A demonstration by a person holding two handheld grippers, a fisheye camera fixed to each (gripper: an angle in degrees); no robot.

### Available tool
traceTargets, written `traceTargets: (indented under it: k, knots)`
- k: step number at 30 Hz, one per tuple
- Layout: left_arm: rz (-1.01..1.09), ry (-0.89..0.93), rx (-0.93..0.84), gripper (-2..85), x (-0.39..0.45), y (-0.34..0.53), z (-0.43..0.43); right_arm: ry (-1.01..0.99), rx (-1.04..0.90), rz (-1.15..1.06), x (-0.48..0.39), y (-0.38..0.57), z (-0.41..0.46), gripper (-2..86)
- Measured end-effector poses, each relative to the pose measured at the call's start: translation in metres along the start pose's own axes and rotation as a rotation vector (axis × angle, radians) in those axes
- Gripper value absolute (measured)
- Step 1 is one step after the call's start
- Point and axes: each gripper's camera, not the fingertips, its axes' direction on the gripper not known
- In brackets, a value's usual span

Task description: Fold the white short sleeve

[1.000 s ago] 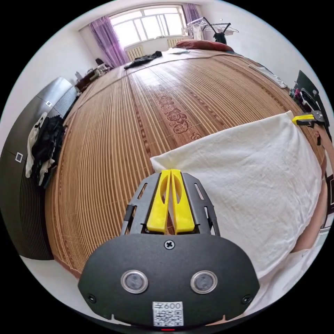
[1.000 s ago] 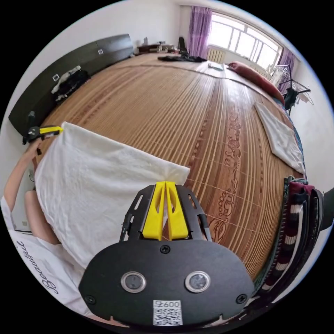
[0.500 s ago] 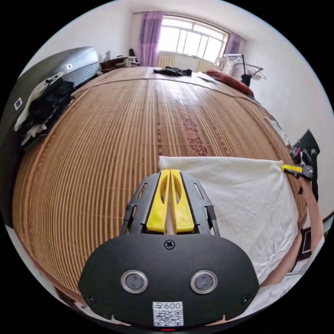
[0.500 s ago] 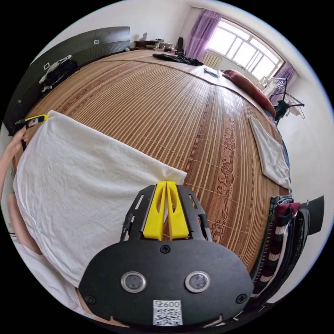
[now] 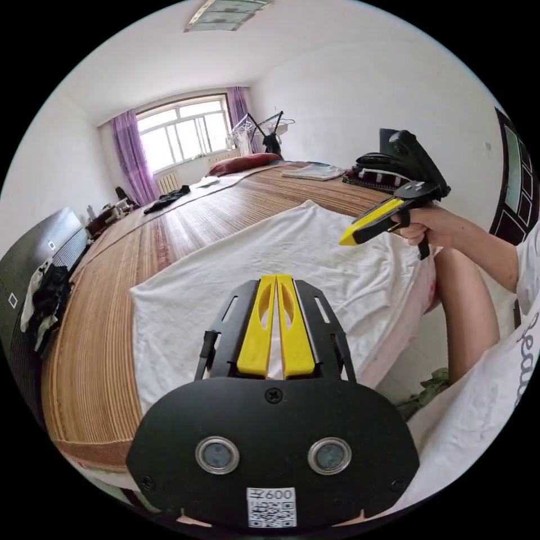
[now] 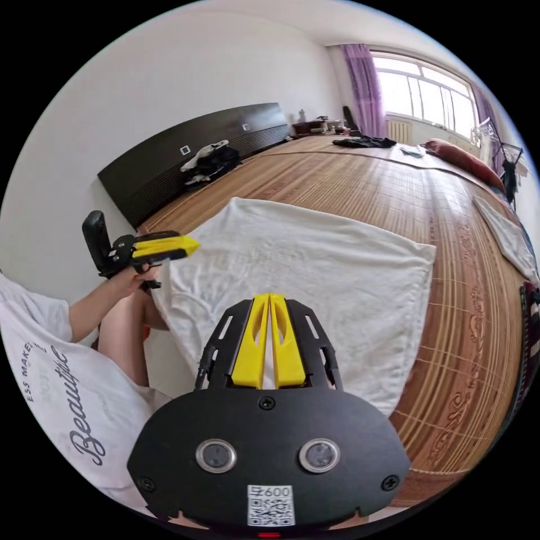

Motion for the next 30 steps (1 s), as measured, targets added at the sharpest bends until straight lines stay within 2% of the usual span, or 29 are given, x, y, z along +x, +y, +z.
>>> traceTargets:
  k: [3,5,9,12,17,22,25,27,30]
  knots:
    - [-0.054,0.054,-0.053,0.4,0.022,0.011,0.014,-0.022,-0.041,0.006,-0.005,-0.022,0.012,-0.8]
    - [-0.087,0.045,-0.156,0.3,0.032,0.026,0.036,-0.067,-0.022,0.045,0.005,-0.042,0.016,-0.9]
    - [-0.064,0.014,-0.006,0.3,0.040,0.053,0.023,-0.187,0.065,0.164,0.050,-0.104,0.024,-0.9]
    - [-0.065,-0.036,0.071,0.3,0.049,0.069,0.016,-0.126,0.003,0.146,0.070,-0.166,0.044,-0.9]
    - [-0.027,-0.113,0.101,0.3,0.059,0.075,0.011,-0.182,-0.007,0.321,0.124,-0.232,0.089,-0.8]
    - [-0.020,-0.103,0.105,0.3,0.046,0.073,0.004,-0.110,-0.098,0.426,0.164,-0.265,0.122,-0.9]
    - [-0.018,-0.101,0.106,0.3,0.036,0.070,0.000,-0.072,-0.005,0.484,0.176,-0.272,0.111,-0.9]
    - [-0.007,-0.116,0.106,0.2,0.031,0.067,-0.003,0.010,0.054,0.489,0.172,-0.275,0.099,-0.9]
    - [-0.009,-0.127,0.121,0.3,0.013,0.062,-0.008,-0.026,0.091,0.368,0.142,-0.292,0.091,-0.9]
